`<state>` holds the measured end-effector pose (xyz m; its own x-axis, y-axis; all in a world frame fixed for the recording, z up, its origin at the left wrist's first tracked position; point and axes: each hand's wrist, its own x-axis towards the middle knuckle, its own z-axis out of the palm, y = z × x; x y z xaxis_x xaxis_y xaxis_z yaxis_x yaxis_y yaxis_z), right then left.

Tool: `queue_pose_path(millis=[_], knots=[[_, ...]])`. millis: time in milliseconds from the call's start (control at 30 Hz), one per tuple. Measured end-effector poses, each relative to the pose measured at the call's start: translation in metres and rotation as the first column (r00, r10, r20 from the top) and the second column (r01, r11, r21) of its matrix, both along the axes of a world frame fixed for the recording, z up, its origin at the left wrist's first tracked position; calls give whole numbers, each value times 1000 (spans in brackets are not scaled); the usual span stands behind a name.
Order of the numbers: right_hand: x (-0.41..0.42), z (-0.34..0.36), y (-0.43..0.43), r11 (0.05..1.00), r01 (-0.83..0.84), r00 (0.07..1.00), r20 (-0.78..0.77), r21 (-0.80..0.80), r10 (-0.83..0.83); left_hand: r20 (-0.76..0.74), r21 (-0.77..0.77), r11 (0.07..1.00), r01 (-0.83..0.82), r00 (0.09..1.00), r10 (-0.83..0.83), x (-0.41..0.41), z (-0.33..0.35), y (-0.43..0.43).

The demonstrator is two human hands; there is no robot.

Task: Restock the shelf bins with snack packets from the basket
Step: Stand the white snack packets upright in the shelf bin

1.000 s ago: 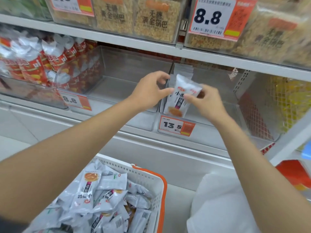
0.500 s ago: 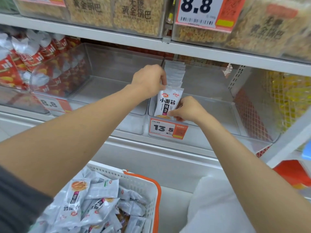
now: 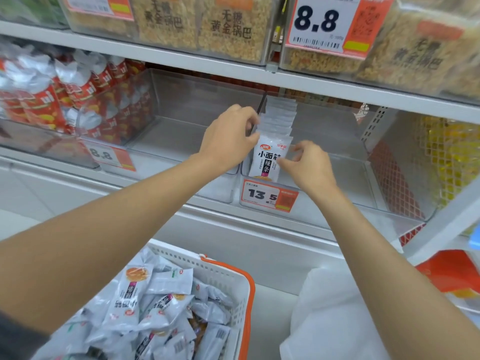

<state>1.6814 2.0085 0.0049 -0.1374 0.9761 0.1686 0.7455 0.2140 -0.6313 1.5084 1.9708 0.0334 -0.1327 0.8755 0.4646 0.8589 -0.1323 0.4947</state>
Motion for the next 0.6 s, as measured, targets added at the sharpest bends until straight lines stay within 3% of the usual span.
queue_pose_path(millis=[100, 200, 267, 400, 500, 600], knots=[[-11, -2, -35, 975, -20, 991, -124, 223, 49, 143, -49, 999, -18, 989, 25, -9, -14, -40], [-32, -20, -72, 971, -165, 959, -203, 175, 200, 231, -184, 983, 7, 972, 37, -17, -41, -82], [-45, -42, -93, 950, -287, 943, -140, 121, 302, 225, -315, 949, 23, 973, 51, -25, -60, -109], [-64, -100, -113, 853, -481, 850, 131, -204, 510, 112, -591, 805, 44, 993, 27, -54, -100, -154], [-71, -150, -125, 731, -503, 700, 279, -460, 657, 23, -703, 711, 4, 1000, 18, -65, -122, -170], [-67, -208, -135, 649, -460, 536, 393, -606, 747, 12, -743, 669, 22, 1000, -20, -66, -133, -173]])
